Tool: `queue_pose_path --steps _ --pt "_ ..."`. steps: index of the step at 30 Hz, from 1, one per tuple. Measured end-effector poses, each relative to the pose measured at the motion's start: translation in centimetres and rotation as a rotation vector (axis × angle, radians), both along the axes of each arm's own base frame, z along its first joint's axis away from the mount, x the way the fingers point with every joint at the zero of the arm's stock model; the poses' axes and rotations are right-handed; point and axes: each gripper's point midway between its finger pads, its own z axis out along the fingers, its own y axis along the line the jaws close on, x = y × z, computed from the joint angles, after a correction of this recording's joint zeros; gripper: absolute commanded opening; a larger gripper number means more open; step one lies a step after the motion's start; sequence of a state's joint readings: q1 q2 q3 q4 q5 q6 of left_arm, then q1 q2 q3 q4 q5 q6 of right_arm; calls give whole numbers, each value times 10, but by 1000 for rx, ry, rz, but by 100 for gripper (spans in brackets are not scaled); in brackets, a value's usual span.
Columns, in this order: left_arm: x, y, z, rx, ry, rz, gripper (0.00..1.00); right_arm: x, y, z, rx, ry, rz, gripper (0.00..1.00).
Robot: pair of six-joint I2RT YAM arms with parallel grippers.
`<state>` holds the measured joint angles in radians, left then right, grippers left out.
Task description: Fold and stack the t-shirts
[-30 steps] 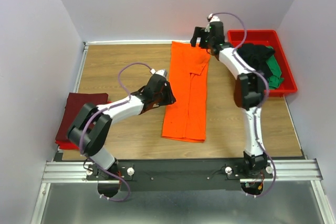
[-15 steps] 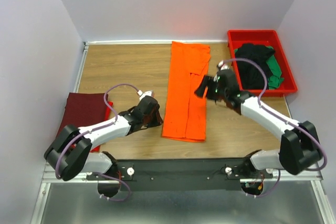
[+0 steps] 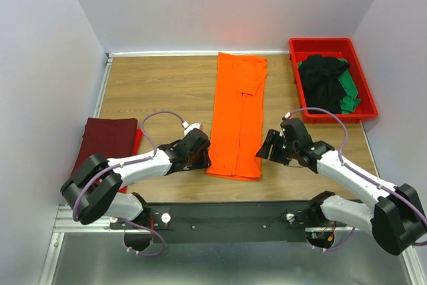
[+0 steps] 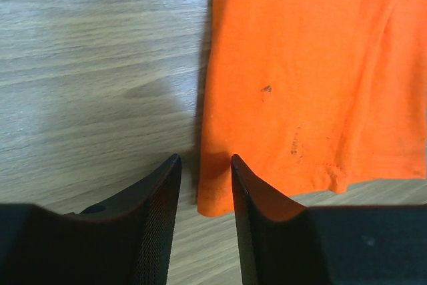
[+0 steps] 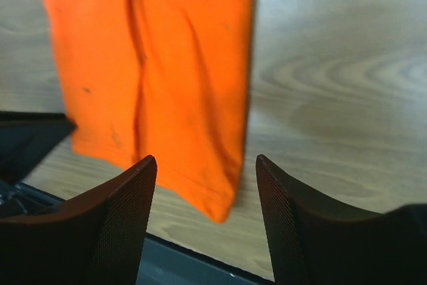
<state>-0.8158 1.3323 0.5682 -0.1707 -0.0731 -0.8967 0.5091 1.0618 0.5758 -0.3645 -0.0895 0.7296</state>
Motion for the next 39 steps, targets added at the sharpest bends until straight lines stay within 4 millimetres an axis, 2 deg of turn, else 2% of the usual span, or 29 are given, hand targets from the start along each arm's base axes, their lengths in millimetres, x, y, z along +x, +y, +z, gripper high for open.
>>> queue_pose_path --steps 3,6,11,12,14,19,24,30,36,37,39 --pt "1 -3 -1 5 4 -6 38 -20 -5 -23 -13 91 5 65" --pt "2 -6 -2 9 6 -14 34 -34 -9 -37 -21 147 5 65" --pt "0 -6 -4 15 11 -23 17 -50 -10 -50 -13 220 8 63" --pt "0 -6 -4 16 13 -25 9 -51 -10 -51 -11 227 8 63" --pt "-2 -6 -5 18 20 -33 0 -55 -9 -52 -3 242 10 60" --pt "-5 -6 -6 11 29 -41 0 -59 -6 -55 9 275 15 48" --pt "-13 -4 -6 -3 43 -54 0 -62 -1 -57 29 308 26 48" --pt "-23 -3 -6 -29 62 -74 0 -68 15 -58 66 327 68 48" --pt "-28 -5 -6 -44 73 -92 0 -76 21 -61 94 347 85 33" --pt "-29 -6 -6 -46 74 -96 0 -78 21 -61 99 352 87 25" --pt "-32 -6 -6 -50 81 -108 0 -83 20 -63 102 364 91 17"
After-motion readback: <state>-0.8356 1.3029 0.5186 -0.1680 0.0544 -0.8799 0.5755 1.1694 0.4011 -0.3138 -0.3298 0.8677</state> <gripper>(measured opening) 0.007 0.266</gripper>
